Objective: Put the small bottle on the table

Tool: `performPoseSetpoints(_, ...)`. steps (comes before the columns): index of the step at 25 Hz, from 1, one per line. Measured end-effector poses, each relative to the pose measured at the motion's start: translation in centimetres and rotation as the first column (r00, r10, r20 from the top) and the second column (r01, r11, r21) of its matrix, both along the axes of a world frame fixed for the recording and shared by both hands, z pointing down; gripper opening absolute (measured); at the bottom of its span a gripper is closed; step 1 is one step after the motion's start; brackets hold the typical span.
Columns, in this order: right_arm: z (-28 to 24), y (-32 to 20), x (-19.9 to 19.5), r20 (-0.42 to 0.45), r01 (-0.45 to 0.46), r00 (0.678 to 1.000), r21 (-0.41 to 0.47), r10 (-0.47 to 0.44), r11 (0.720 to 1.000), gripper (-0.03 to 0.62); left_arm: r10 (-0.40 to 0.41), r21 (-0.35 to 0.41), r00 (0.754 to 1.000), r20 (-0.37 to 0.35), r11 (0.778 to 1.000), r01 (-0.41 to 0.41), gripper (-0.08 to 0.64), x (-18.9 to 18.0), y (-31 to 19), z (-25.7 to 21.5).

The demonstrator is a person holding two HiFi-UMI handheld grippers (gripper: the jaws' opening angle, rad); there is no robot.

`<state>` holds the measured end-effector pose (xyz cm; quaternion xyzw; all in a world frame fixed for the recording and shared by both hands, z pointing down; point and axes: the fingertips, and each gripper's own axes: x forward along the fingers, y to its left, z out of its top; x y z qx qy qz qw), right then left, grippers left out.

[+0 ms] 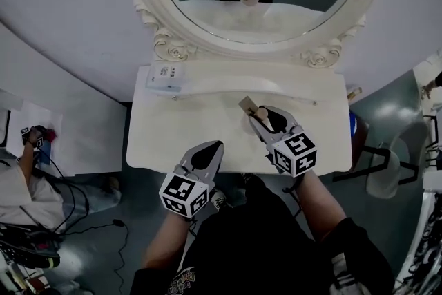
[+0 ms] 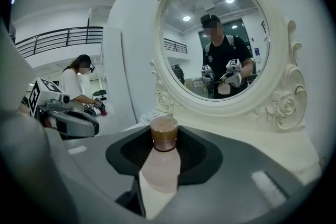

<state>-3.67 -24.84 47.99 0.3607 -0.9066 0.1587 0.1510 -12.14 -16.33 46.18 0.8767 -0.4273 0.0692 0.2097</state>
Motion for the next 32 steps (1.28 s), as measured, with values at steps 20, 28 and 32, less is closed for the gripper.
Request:
performPoseSetpoints(20,3.8,-11.3,1.0,-0.069,0.094,0.993,0.005,-0.093,0.996,0.167,-0.073,-0.020,0.997,0.002,0.997,0.073,0.000,3.4,-6.6,1.4)
performPoseSetpoints(28,5.2,-13.8,0.4,-0.092,0.108,0.990,0.008,-0.107,0.994,0.167,-0.098,-0.038,0.995,-0.003,0.994,0.098,0.000,3.3,-7.4,2.1)
performPoseSetpoints(32,5.5,-14.7,-0.2,-0.100,0.117,0.988,0.012,-0.116,0.993,0.167,-0.123,-0.046,0.992,-0.011,0.991,0.122,0.000,2.5,-7.7,2.4)
